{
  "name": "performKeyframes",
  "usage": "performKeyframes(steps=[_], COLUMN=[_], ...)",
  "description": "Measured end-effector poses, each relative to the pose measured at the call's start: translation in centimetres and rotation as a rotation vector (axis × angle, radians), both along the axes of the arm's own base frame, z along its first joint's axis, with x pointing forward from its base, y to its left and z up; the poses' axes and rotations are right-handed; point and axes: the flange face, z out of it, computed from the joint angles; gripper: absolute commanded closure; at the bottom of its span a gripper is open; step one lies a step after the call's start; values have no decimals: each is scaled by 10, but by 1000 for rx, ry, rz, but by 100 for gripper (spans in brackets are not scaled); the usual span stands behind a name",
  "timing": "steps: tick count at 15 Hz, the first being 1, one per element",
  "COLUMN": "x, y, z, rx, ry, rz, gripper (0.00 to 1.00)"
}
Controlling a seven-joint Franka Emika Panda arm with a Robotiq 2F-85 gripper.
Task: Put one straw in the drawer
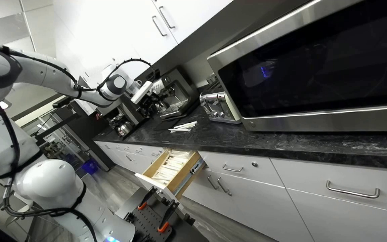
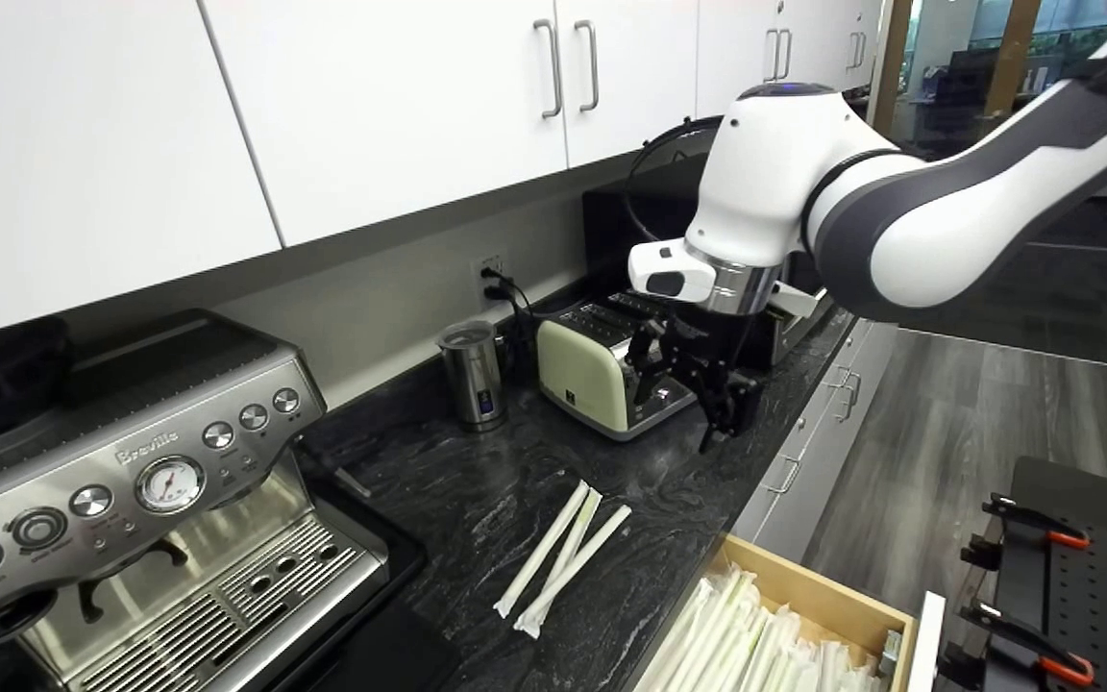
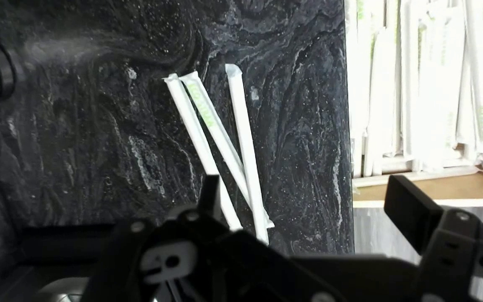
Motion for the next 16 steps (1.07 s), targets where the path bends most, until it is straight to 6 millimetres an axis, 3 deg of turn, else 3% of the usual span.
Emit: performKeyframes(steps=[5, 8, 12, 16], x=[5, 5, 11, 29], y=[4, 11, 25, 32], z=[2, -6, -44, -87], rx=[-1, -22, -102, -143], ry=[-3, -9, -5, 35], rz=[9, 42, 121, 150], gripper=[0, 0, 2, 22])
